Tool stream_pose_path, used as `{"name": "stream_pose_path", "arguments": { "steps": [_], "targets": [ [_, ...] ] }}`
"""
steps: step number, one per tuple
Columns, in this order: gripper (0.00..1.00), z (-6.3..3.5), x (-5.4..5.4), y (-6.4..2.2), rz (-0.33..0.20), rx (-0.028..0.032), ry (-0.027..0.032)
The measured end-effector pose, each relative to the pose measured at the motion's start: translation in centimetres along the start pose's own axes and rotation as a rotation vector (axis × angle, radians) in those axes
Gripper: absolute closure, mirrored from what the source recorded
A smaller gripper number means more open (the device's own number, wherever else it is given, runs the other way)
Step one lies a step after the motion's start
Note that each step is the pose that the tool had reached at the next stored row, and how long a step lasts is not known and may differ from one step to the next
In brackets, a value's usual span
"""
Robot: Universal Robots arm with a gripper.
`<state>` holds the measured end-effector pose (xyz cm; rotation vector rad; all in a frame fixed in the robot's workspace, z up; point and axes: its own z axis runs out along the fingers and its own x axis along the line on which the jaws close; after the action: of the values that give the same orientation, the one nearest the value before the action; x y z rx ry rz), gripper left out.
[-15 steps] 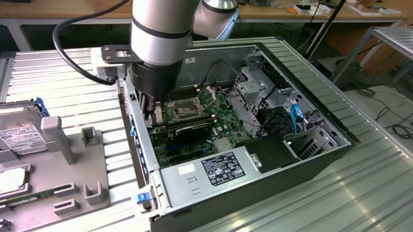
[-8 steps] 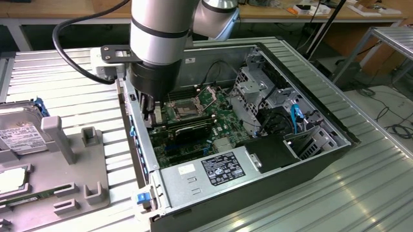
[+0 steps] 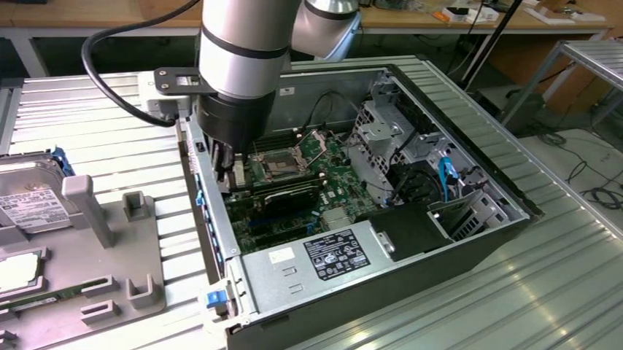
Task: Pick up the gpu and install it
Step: 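Press down on the gpu until it lock into place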
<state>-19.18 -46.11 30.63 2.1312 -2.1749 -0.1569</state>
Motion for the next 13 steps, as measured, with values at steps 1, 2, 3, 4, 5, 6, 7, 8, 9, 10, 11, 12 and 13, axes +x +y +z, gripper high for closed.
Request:
{"name": "stream_pose_path", "arguments": {
  "steps": [1,2,3,4,5,6,7,8,9,10,11,12,13],
  "targets": [
    [0.89,-0.15,0.0,-0.04,0.0,-0.0055,-0.0005],
    [0.89,-0.34,0.0,-0.04,0.001,-0.0114,-0.0006],
    [0.89,-0.58,0.0,-0.04,0.001,-0.0166,-0.0003],
    [0.89,-0.89,0.0,-0.04,0.001,-0.0221,0.0019],
    [0.89,-1.11,0.0,-0.03,0.001,-0.0272,0.0016],
    [0.89,-1.28,0.0,-0.05,0.001,-0.0308,0.0019],
    [0.89,-1.36,0.0,-0.1,0.001,-0.0321,0.0022],
    [0.89,-1.37,0.0,-0.15,0.002,-0.0323,0.0023],
    [0.89,-1.38,0.0,-0.22,0.002,-0.032,0.0021],
    [0.89,-1.35,0.0,-0.32,0.001,-0.0302,0.0016],
    [0.89,-1.3,0.0,-0.44,0.001,-0.0223,0.0018],
    [0.89,-1.25,0.0,-0.57,0.0,-0.0135,0.0016],
    [0.89,-1.24,0.0,-0.72,-0.001,-0.0054,0.0016]
  ]
}}
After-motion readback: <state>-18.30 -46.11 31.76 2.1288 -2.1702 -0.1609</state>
